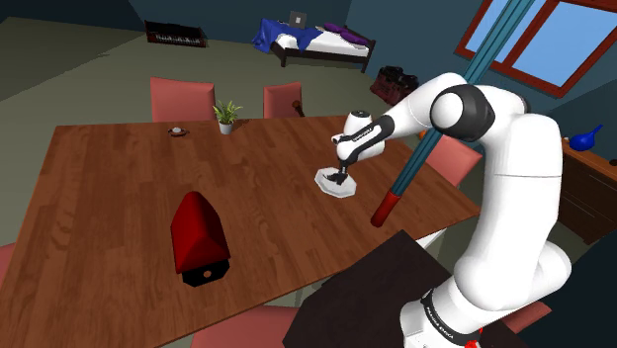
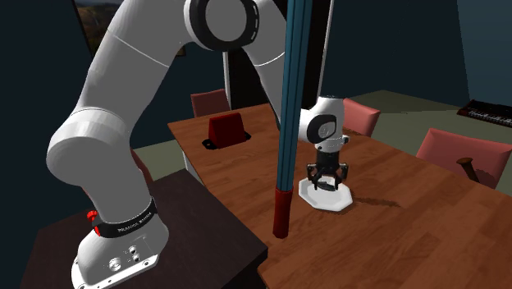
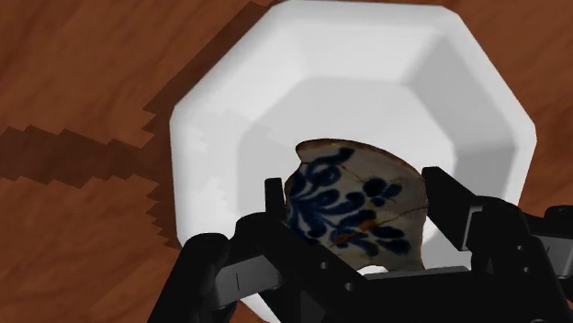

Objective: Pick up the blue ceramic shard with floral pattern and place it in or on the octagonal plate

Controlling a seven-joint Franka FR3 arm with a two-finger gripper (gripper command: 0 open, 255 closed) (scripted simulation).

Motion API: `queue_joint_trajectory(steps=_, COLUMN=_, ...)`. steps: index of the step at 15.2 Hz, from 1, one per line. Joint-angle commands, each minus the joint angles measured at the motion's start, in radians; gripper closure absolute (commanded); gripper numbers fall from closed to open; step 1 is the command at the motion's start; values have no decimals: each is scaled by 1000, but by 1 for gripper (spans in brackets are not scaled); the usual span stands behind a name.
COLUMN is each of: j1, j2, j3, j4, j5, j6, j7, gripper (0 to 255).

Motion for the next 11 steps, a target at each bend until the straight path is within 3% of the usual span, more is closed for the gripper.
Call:
queue_joint_trajectory(steps=1, j1=-1, j2=26, j3=-2, j4=11, j5=-2, j6=16, j7=1, gripper=255)
queue_joint_trajectory(steps=10, j1=0, j2=39, j3=-4, j4=15, j5=-3, j6=25, j7=3, gripper=255)
queue_joint_trajectory(steps=11, j1=0, j2=38, j3=-4, j4=13, j5=-4, j6=25, j7=3, gripper=0)
